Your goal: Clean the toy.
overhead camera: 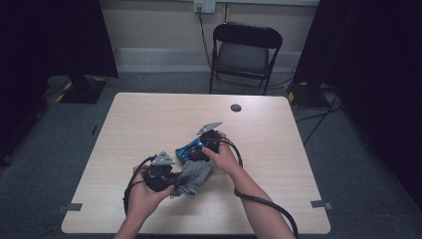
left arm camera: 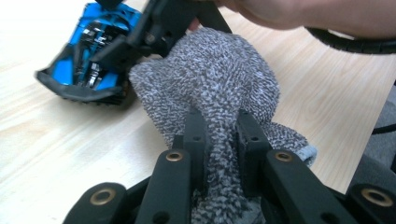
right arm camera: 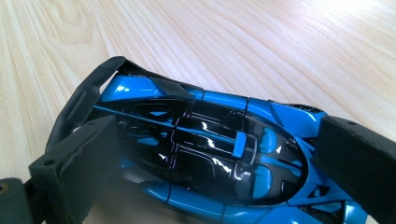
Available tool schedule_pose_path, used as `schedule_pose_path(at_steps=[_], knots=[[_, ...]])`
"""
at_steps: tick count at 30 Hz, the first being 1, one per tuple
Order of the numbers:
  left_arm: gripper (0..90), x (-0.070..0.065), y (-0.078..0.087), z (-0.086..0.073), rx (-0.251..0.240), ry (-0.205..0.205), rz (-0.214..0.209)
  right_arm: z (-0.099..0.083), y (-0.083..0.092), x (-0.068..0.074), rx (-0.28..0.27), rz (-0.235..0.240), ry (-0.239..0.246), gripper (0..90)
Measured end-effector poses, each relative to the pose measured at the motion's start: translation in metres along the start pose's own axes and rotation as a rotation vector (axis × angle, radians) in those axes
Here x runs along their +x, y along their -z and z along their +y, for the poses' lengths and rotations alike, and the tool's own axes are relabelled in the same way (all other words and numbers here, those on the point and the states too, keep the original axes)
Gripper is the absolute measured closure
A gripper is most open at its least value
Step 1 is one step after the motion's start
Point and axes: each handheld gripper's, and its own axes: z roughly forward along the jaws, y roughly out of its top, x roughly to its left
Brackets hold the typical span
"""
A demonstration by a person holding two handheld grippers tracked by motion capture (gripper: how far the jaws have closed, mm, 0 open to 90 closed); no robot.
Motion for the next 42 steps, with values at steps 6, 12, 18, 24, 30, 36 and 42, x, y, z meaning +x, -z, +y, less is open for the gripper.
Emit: schedule_pose_path(at_steps=[6, 12, 18, 24, 30, 36, 42], knots=[[77.7, 0.011, 0.018, 0.001, -0.048, 0.029, 0.025, 0.0, 0.0, 0.0, -0.001, 0.001, 0.0, 0.2], [77.6, 0.029, 0.034, -0.002, -0.106, 0.084, 0.114, 0.0, 0.0, 0.0, -0.001, 0.0, 0.0, 0.2], [77.6, 0.058, 0.033, -0.017, -0.131, 0.155, 0.213, 0.0, 0.0, 0.0, -0.003, 0.0, 0.0, 0.2], [77.6, 0.076, 0.011, -0.029, -0.1, 0.195, 0.276, 0.0, 0.0, 0.0, -0.004, 0.002, 0.001, 0.1], [77.1, 0.076, -0.019, -0.03, -0.025, 0.199, 0.294, 0.0, 0.0, -0.001, -0.002, 0.003, 0.002, 0.1], [75.2, 0.076, -0.037, -0.032, 0.058, 0.192, 0.328, 0.0, 0.0, -0.001, -0.001, 0.003, 0.004, 0.1], [69.1, 0.071, -0.048, -0.03, 0.093, 0.135, 0.358, 0.0, 0.0, 0.0, -0.001, 0.002, 0.003, 0.1]])
